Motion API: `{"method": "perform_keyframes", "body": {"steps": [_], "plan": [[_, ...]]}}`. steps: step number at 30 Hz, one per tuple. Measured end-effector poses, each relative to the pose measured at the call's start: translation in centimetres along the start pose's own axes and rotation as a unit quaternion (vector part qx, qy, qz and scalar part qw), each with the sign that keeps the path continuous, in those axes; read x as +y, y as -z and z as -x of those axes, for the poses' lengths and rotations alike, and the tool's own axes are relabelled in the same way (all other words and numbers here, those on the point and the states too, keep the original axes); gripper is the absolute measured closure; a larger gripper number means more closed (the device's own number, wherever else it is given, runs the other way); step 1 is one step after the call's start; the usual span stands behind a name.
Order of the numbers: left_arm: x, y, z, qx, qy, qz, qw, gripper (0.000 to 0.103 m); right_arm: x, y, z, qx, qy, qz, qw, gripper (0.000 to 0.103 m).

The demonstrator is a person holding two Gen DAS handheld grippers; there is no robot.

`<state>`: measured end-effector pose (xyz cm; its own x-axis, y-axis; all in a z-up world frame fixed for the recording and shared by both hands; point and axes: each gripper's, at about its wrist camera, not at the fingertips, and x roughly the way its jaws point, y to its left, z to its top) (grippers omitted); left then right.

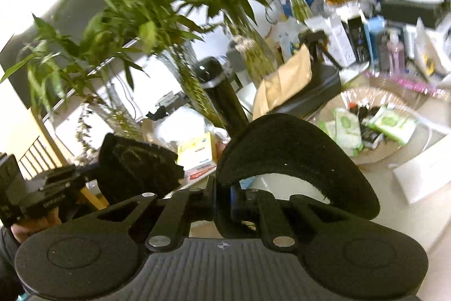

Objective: Organize soft objects
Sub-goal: 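Carry the black cloth and black earmuff toward the cardboard box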

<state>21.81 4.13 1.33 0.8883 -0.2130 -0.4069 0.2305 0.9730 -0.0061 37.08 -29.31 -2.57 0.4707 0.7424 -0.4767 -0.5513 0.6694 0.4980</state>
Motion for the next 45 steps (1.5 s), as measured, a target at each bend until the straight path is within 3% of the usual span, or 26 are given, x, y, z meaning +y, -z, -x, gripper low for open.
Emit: {"method": "perform_keyframes", "body": {"steps": [12,23,40,45], "plan": [[-2.2,-3.1,6.9,-0.030,0.013,0.009,0.9994,0.096,6.1,0.6,8.8,-0.050,0.007,0.032,0.998,0.092],[-2.3,-3.0,11.4,-0.014,0.020,0.004,0.9997,0.096,9.8,3.4,13.3,-0.069,-0.014,0.051,0.996,0.092],[-3.8,0.7,12.0,0.058,0.063,0.010,0.9962,0.096,13.4,5.9,14.5,-0.065,-0.054,0.076,0.994,0.091],[-3.4,1.8,11.0,0.100,0.108,0.076,0.9862,0.096,13.7,6.1,14.4,-0.063,-0.056,0.078,0.993,0.091]]}}
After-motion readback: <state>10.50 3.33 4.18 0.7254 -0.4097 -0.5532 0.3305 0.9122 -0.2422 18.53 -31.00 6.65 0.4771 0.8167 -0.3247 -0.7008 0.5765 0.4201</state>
